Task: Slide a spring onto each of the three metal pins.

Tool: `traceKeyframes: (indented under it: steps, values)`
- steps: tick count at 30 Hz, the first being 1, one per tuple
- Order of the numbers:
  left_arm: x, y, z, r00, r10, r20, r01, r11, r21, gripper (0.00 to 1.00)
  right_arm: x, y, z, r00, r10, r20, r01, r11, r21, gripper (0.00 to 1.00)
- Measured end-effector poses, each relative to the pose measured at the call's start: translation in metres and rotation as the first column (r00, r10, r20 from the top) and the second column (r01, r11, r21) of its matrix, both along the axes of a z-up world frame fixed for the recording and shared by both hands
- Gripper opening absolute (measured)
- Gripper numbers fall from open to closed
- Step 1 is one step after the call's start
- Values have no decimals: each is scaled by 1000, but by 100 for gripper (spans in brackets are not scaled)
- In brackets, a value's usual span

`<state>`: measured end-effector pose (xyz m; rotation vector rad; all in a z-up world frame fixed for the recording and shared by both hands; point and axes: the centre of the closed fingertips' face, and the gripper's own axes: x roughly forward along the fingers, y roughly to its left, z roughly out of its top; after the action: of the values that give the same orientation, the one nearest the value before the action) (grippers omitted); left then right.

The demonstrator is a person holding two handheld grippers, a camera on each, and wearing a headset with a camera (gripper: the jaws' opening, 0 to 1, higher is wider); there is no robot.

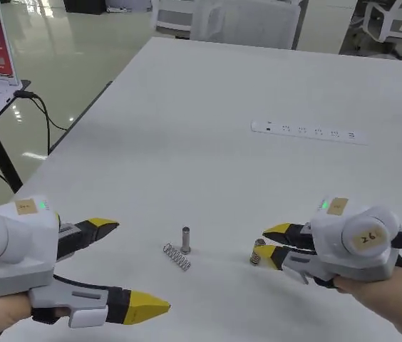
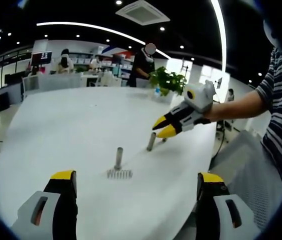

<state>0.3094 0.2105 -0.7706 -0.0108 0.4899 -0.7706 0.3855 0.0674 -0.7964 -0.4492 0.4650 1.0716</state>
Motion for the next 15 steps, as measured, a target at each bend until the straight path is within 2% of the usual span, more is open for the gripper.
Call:
traceKeyframes:
  steps: [8, 10, 11, 12, 15]
  values:
    - [-1, -3, 2, 1000, -2, -3, 2, 1000, 4, 97, -4, -26, 21, 999, -49, -4, 49, 997, 55, 11]
    - [-1, -4, 1, 1000, -6, -4, 6, 1000, 8, 97, -6, -35, 18, 998, -62, -15, 62, 998, 24, 10]
    - [-1, -5, 2, 1000, -7, -4, 7, 1000, 8, 97, -6, -38, 19, 998, -61, -3, 61, 998, 14, 11]
    - [-1, -6, 2, 1000, -8, -4, 8, 1000, 8, 97, -8, -41, 20, 998, -56, 13, 56, 998, 10, 11]
    - [-1, -9, 4, 1000, -11, -1, 11, 1000, 3, 97, -17, -48, 20, 999, -47, 11, 47, 999, 3, 11]
